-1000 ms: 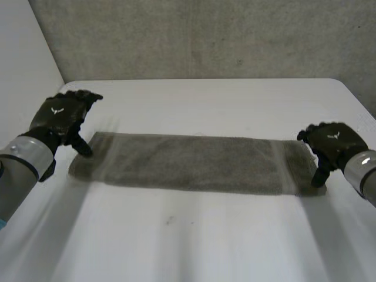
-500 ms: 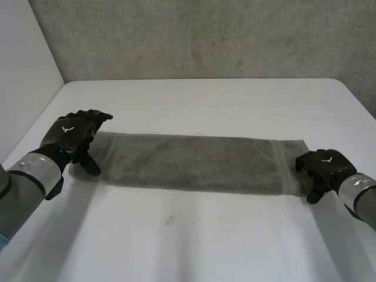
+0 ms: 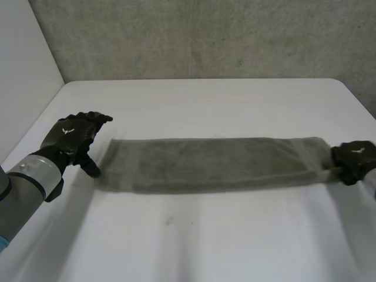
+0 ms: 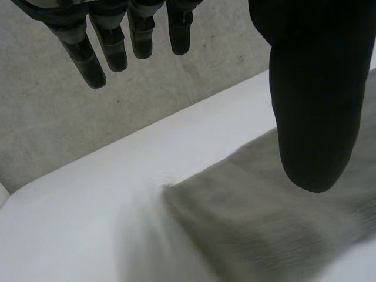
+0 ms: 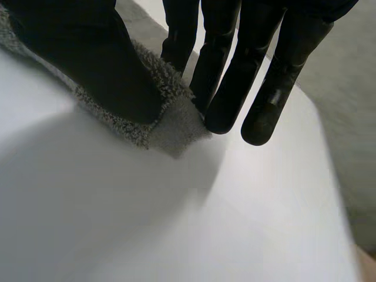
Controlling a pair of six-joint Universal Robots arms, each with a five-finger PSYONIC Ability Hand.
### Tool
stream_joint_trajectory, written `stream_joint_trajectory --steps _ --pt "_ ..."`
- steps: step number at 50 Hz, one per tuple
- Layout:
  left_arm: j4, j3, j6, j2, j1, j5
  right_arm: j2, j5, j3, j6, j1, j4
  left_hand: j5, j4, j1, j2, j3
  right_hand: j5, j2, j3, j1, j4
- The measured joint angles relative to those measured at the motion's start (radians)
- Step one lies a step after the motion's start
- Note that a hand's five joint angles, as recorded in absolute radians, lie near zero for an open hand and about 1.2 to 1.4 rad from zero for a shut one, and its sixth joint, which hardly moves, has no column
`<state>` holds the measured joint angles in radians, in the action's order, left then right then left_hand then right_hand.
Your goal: Fold the towel.
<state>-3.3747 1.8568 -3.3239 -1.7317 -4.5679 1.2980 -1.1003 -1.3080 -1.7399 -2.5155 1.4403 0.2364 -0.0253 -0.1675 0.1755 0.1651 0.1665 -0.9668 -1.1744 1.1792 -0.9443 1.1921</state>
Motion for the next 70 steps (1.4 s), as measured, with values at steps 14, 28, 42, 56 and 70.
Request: stream_joint_trajectory --steps 14,28,42,56,70 --pt "0.0 0.007 0.0 0.011 -0.005 0.0 -0.023 -0.061 0.164 0.209 -0.229 -0.065 0.0 0.0 0.0 0.0 0.0 -0.008 0.0 0.006 0.0 0.001" --pt "0.0 0.009 0.001 0.034 -0.006 0.002 -0.128 -0.055 0.329 0.01 0.223 -0.092 0.0 0.001 0.0 0.0 0.0 -0.01 0.0 0.015 -0.009 0.003" --pt "0.0 0.02 0.0 0.038 -0.005 0.001 0.137 -0.059 0.414 -0.028 0.832 -0.022 0.0 0.001 0.0 0.0 0.0 -0.013 0.0 0.015 -0.009 0.004" --pt "-0.003 0.012 0.0 0.034 0.028 0.002 0.162 -0.111 0.405 -0.071 0.893 -0.08 0.0 0.001 0.0 0.0 0.0 0.885 0.934 -0.955 0.725 -0.954" --pt "-0.043 -0.122 0.002 -0.046 0.209 0.021 -0.111 -0.114 0.211 -0.309 0.624 -0.15 0.0 0.001 0.0 0.0 0.0 0.895 0.938 -0.965 0.725 -0.956"
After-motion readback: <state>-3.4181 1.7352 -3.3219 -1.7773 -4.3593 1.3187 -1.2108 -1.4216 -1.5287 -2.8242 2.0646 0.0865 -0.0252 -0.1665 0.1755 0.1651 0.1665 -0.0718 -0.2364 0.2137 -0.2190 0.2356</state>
